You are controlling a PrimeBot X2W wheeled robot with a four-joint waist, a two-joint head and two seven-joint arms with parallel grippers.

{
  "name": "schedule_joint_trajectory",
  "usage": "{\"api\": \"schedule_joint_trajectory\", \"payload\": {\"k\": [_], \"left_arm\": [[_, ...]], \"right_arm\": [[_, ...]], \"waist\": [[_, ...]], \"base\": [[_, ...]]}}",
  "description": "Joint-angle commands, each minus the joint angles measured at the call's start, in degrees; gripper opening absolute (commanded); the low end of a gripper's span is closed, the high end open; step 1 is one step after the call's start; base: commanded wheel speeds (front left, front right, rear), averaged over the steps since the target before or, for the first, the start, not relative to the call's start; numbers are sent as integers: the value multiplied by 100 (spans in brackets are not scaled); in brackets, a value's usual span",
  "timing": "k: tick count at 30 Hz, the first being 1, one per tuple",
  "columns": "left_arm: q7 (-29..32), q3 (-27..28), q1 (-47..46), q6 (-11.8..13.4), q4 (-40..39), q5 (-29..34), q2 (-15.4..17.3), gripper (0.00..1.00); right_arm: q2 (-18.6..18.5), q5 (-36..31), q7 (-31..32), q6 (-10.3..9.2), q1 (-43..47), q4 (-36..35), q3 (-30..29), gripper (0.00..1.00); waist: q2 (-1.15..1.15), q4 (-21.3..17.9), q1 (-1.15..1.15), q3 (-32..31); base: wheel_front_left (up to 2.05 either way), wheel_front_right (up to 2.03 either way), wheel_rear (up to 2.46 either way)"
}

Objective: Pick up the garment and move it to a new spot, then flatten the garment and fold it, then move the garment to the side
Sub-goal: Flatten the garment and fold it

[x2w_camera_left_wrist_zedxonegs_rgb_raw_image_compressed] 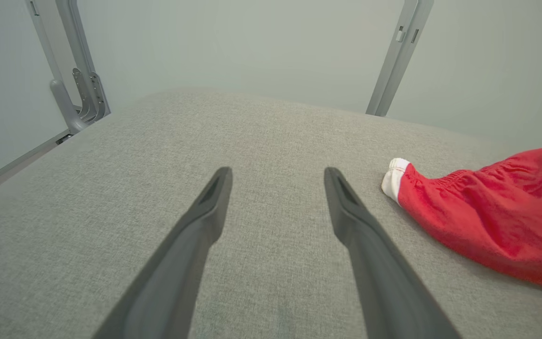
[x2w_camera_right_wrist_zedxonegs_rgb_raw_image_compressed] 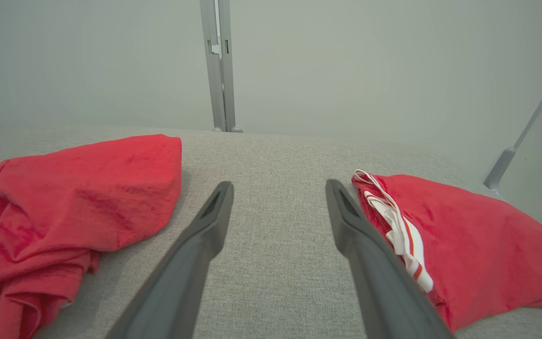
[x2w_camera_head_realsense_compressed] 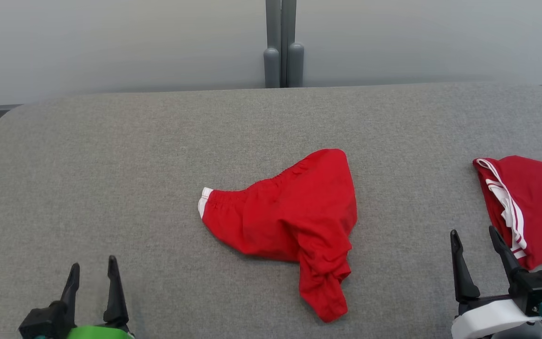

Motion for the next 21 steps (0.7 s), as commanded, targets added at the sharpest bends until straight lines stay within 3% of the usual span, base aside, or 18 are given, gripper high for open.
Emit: {"api": "schedule_joint_trajectory", "payload": {"k": [1, 5, 12, 21], "left_arm": [[-15, -68, -154, -34, 46, -35, -8, 100], [290, -429, -710, -97, 268, -298, -11, 100], [1873, -1194, -2071, -142, 874, -1124, 165, 100], [2585, -1753, -2926, -147, 2078, -1817, 530, 100]], "right_arm": [[-5, -35, -16, -9, -58, -23, 8, 100], [-58, -31, -16, -9, -172, -56, 41, 100], [-81, -2, -16, -9, -477, -128, 191, 100], [-49, 64, -16, -9, -711, -71, 211, 100]], "waist": [[0, -26, 0, 37], [0, -73, 0, 177], [0, -351, 0, 565], [0, -810, 0, 905]], "base": [[0, 0, 0], [0, 0, 0], [0, 0, 0], [0, 0, 0]]}}
